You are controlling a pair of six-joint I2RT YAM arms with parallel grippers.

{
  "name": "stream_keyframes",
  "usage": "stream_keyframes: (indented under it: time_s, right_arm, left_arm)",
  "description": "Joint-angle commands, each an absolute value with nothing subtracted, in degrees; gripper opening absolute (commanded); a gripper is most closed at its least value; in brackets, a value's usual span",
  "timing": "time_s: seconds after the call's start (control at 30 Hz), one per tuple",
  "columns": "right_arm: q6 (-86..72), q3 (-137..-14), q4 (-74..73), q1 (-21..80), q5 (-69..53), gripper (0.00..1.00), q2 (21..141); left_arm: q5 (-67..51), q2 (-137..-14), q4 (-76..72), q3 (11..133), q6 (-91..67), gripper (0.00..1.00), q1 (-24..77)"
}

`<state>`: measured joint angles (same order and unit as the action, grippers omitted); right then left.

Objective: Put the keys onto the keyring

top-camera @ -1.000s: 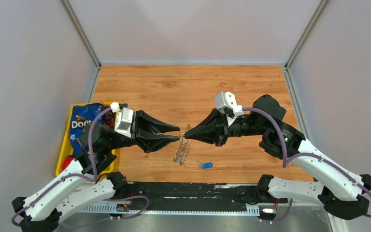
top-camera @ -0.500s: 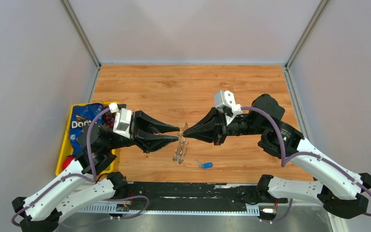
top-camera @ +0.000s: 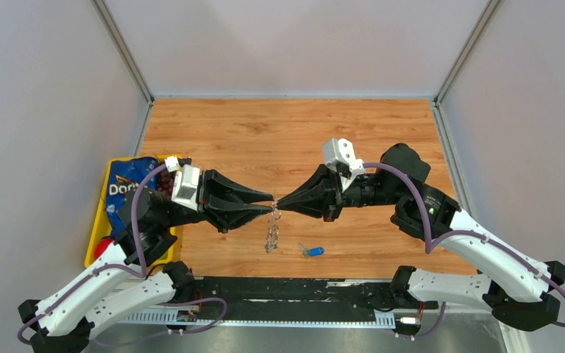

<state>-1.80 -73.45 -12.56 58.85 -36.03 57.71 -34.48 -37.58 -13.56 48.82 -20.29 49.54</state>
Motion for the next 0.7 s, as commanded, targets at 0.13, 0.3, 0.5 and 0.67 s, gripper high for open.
stream_keyframes:
  time_s: [0.13, 0.3, 0.5, 0.67]
  right_arm:
    - [-1.3, -75.7, -9.0, 59.6, -35.8, 0.00, 57.7]
    - [-1.2, -75.7, -9.1, 59.7, -35.9, 0.00, 57.9]
    - [-1.2, -75.1, -9.1, 59.8, -35.8, 0.00, 58.0]
    - [-1.3, -74.7, -9.1, 59.8, -35.5, 0.00, 57.7]
  left_arm:
    - [-34.7, -38.8, -15.6, 50.6, -20.5, 0.27, 49.7]
    - [-33.4, -39.0, -15.1, 50.8, -20.4, 0.04, 49.7]
    - [-33.0, -38.9, -15.5, 51.1, -20.2, 0.00, 49.7]
    - [-33.5, -39.3, -16.7, 50.6, -20.2, 0.00, 49.7]
